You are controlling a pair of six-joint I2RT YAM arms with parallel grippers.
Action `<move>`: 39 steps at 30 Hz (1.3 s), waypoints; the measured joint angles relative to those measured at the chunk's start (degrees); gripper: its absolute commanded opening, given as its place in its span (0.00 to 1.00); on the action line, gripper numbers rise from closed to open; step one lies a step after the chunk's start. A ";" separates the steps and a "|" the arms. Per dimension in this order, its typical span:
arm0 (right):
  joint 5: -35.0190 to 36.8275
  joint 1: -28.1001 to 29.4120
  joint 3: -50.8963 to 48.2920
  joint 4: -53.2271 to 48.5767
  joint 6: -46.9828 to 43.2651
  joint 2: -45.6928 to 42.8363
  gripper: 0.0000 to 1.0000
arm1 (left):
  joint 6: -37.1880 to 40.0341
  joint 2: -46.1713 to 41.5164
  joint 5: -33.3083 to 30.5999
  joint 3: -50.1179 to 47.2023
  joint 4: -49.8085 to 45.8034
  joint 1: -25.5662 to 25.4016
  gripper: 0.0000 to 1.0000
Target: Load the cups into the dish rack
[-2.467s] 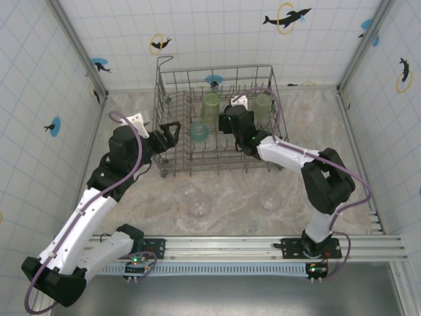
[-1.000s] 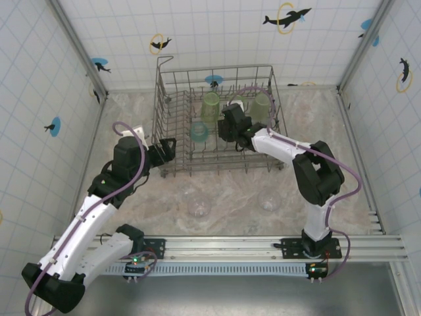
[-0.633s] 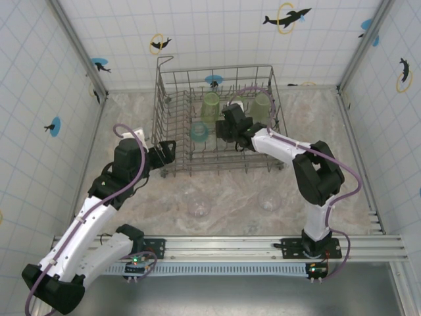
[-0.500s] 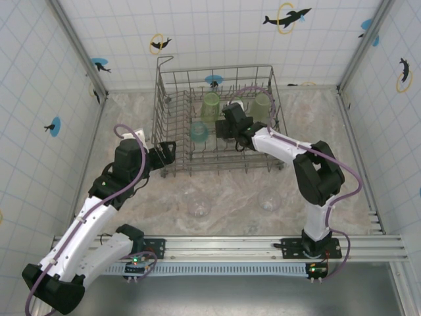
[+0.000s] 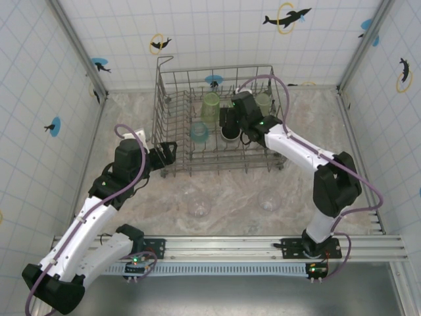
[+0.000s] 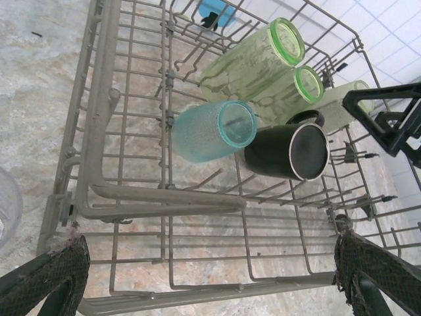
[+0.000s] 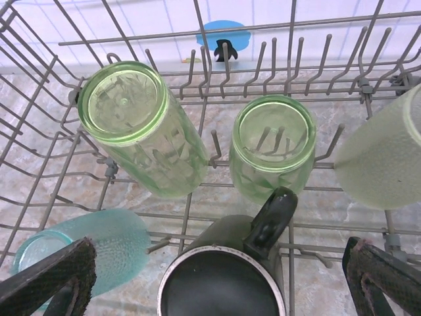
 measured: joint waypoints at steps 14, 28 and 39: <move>-2.23 -4.02 -11.72 -1.49 1.97 -13.53 1.00 | 1.33 0.48 6.19 -0.11 -1.86 -0.02 0.98; -4.76 -6.95 -20.31 -1.57 3.34 -20.90 1.00 | 4.90 3.85 11.78 3.56 -11.58 -1.57 0.85; -6.86 -9.53 -23.10 -1.51 3.48 -23.23 1.00 | 4.76 5.29 12.96 2.67 -15.96 -6.64 0.80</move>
